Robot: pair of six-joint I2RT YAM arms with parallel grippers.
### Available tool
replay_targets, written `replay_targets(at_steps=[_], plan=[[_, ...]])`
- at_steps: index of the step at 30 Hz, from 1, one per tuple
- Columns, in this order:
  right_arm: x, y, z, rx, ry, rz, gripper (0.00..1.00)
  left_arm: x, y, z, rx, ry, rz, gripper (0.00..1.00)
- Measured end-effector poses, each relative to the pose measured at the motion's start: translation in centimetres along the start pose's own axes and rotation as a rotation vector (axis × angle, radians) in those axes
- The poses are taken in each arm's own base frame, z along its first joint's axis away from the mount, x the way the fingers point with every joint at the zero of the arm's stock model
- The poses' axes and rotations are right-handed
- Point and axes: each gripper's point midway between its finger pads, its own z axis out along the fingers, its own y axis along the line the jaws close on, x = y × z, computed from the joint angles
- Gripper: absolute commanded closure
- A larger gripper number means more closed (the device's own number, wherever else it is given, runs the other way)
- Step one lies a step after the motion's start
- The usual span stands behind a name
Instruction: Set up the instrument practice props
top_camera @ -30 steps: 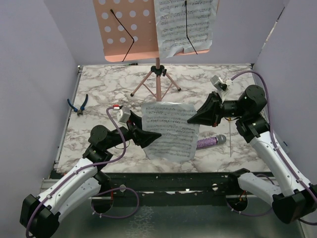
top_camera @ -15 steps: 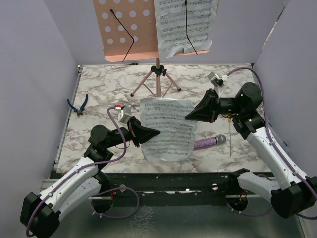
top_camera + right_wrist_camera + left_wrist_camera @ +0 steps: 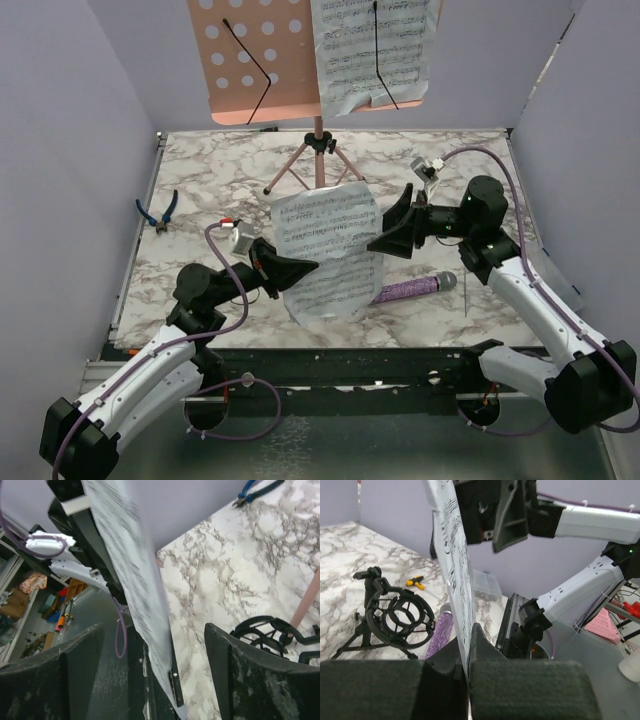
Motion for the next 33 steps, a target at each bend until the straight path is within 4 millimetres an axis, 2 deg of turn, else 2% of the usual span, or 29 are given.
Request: replay_targets(at_steps=[5, 9, 13, 15, 22, 26, 28, 30, 33], plan=[[2.4, -1.5, 0.3, -0.007, -0.003, 0.102, 0.11, -1.2, -0.6, 0.0, 0.014, -0.048, 0.013, 1.00], [3.1, -1.9, 0.8, -0.032, -0.012, 0.163, 0.14, -1.6, -0.7, 0.1, 0.019, -0.064, 0.009, 1.00], [2.9, -0.8, 1.7, -0.085, -0.013, 0.156, 0.23, -1.5, -0.5, 0.3, 0.019, -0.063, -0.002, 1.00], [3.1, 0.2, 2.3, -0.119, -0.002, 0.146, 0.32, -1.4, -0.4, 0.4, 0.017, -0.061, -0.007, 1.00], [2.7, 2.0, 3.5, -0.182, 0.005, 0.116, 0.36, -1.9, -0.5, 0.4, 0.018, -0.080, -0.008, 1.00], [2.7, 2.4, 4.1, -0.202, 0.008, 0.117, 0.44, -2.0, -0.5, 0.4, 0.014, -0.086, -0.012, 1.00], [2.8, 2.5, 4.3, -0.207, 0.009, 0.122, 0.52, -2.1, -0.5, 0.4, 0.014, -0.087, -0.014, 1.00], [2.8, 2.6, 4.4, -0.212, 0.010, 0.127, 0.66, -2.1, -0.6, 0.4, 0.015, -0.089, -0.013, 1.00], [2.6, 2.6, 4.4, -0.209, 0.004, 0.122, 0.82, -2.3, -0.7, 0.3, 0.017, -0.095, -0.012, 1.00]])
